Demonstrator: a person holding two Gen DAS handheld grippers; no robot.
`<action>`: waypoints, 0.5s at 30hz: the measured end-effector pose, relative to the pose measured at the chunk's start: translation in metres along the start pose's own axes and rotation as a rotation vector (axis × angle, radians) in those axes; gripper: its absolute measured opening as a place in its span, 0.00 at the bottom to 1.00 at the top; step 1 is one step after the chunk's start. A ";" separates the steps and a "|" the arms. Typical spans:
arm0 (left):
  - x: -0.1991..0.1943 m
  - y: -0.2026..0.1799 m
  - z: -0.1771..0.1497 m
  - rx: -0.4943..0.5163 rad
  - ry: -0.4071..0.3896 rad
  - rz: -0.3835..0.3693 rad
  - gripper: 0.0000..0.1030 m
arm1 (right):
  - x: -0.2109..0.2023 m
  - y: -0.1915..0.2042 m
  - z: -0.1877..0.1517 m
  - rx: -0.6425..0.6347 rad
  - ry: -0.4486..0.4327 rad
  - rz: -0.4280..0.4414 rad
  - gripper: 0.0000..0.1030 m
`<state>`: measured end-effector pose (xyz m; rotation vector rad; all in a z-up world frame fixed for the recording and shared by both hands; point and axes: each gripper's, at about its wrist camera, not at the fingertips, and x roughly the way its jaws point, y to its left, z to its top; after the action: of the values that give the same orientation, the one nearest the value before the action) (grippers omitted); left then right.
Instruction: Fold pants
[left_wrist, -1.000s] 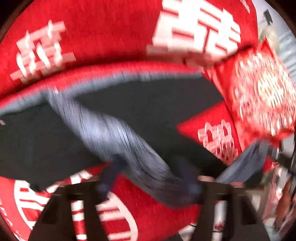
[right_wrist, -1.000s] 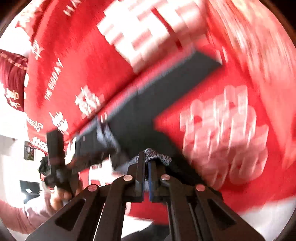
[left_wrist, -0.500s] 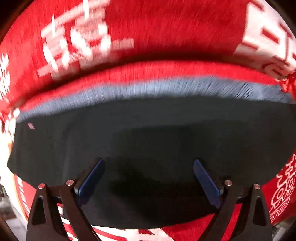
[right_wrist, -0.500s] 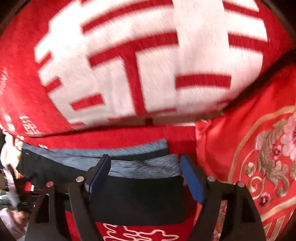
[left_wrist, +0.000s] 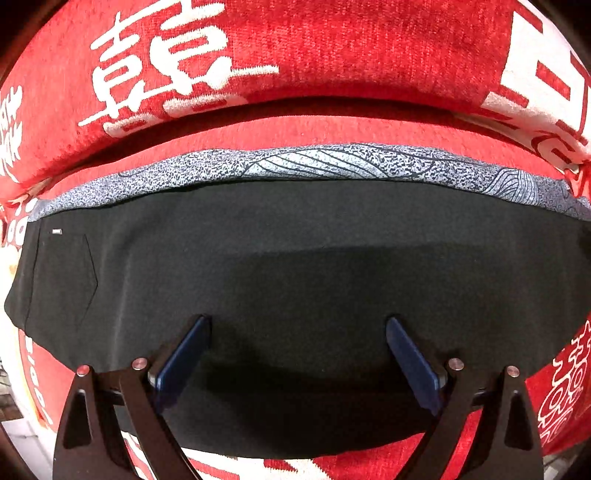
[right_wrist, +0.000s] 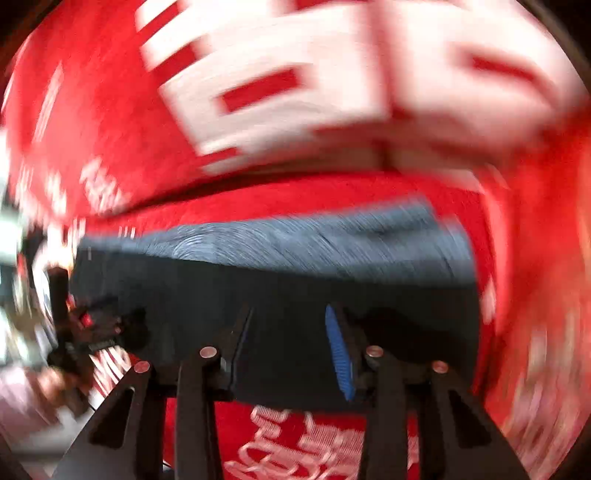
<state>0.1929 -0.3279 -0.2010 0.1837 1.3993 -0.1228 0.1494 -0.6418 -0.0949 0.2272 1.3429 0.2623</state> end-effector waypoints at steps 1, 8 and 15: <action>0.000 0.000 0.000 -0.002 -0.001 0.000 0.94 | 0.008 0.011 0.012 -0.087 0.023 -0.006 0.41; -0.001 0.003 -0.011 -0.027 -0.027 -0.006 0.98 | 0.068 0.063 0.060 -0.511 0.187 -0.031 0.41; -0.013 0.008 -0.012 -0.074 -0.048 0.012 0.99 | 0.074 0.075 0.068 -0.551 0.244 -0.052 0.03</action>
<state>0.1808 -0.3181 -0.1899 0.1268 1.3526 -0.0653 0.2271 -0.5482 -0.1260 -0.3108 1.4596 0.6173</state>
